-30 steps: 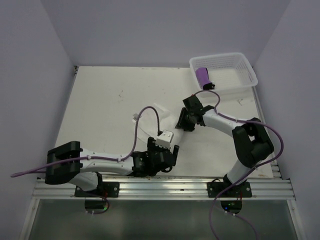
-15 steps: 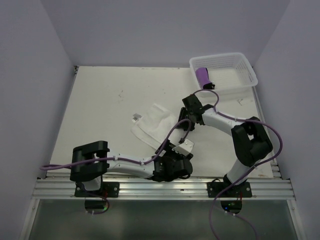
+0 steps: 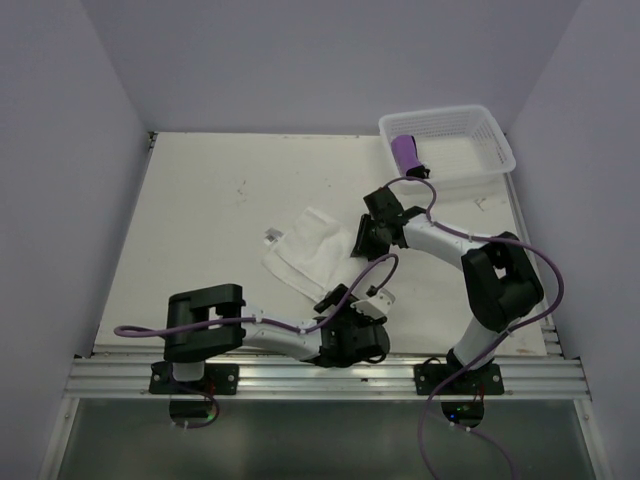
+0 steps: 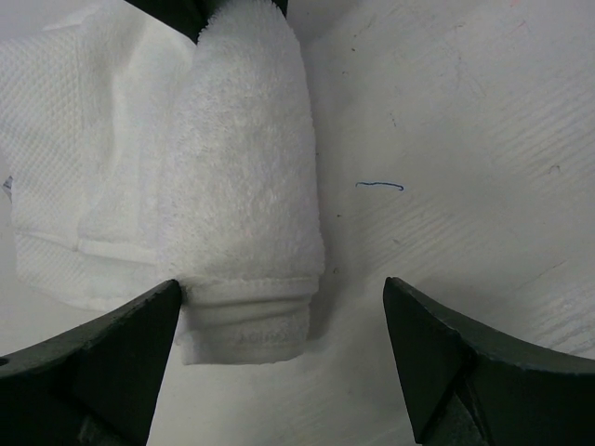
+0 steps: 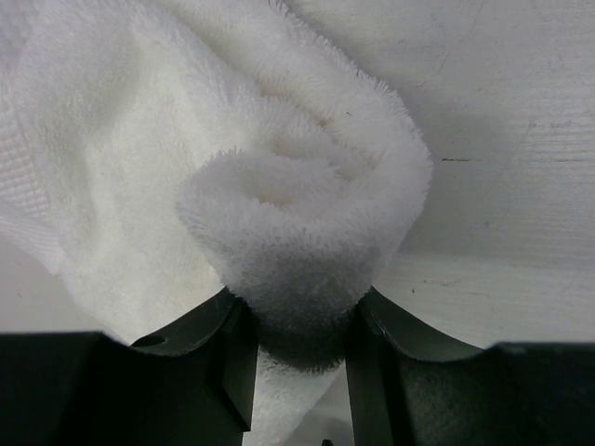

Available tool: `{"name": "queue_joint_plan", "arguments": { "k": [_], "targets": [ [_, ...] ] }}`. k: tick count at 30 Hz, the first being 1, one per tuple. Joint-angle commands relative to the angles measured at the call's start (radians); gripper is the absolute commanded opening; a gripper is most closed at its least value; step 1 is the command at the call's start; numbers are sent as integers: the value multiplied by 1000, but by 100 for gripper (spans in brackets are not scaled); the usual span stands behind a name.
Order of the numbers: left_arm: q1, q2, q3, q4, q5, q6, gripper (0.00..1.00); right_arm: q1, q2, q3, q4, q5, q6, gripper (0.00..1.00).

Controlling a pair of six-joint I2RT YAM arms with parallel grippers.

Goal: Roll the towels
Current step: Roll the towel

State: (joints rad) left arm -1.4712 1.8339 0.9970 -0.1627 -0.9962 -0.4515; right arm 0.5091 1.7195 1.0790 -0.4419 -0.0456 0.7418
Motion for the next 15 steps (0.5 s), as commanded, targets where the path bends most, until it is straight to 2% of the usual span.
{"name": "queue_joint_plan", "arguments": {
  "k": [1, 6, 15],
  "targets": [
    [15, -1, -21, 100, -22, 16, 91, -11, 22, 6, -92, 27, -51, 0],
    [28, 22, -35, 123, -12, 13, 83, -12, 20, -1, -96, 20, -56, 0],
    [61, 42, -95, 146, 36, -35, 80, -12, 20, 6, -110, 15, -65, 0]
  ]
}}
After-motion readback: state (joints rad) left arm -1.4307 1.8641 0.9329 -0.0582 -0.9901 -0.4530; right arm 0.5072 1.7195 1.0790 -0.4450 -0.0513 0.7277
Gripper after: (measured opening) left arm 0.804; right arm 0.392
